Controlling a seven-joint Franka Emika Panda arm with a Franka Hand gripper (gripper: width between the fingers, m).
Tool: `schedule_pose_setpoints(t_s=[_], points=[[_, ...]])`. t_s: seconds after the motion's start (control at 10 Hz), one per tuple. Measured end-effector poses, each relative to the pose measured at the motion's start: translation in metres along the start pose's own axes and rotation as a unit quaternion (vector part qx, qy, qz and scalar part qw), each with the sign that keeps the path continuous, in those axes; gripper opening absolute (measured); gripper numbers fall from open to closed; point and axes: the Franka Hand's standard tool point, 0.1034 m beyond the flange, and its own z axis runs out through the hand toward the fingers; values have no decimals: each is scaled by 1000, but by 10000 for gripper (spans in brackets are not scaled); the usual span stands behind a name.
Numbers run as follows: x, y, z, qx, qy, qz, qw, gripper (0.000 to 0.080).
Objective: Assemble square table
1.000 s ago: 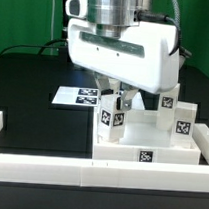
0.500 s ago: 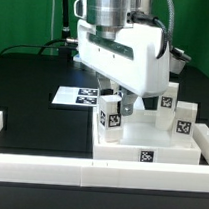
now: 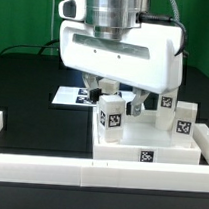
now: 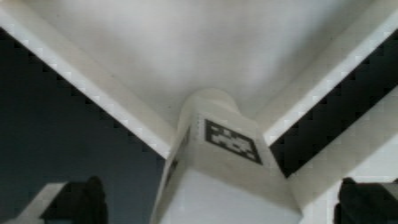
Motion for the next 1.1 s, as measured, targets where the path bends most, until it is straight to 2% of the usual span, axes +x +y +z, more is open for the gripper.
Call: schedule_pose_setpoints(t_s=[0.3,0.6,1.1], points=[[1,2,0,-5,2,-158,987,649],[2,3,0,-10,1,-301,954,649],[2,4,0,-20,0,-435,900,647]])
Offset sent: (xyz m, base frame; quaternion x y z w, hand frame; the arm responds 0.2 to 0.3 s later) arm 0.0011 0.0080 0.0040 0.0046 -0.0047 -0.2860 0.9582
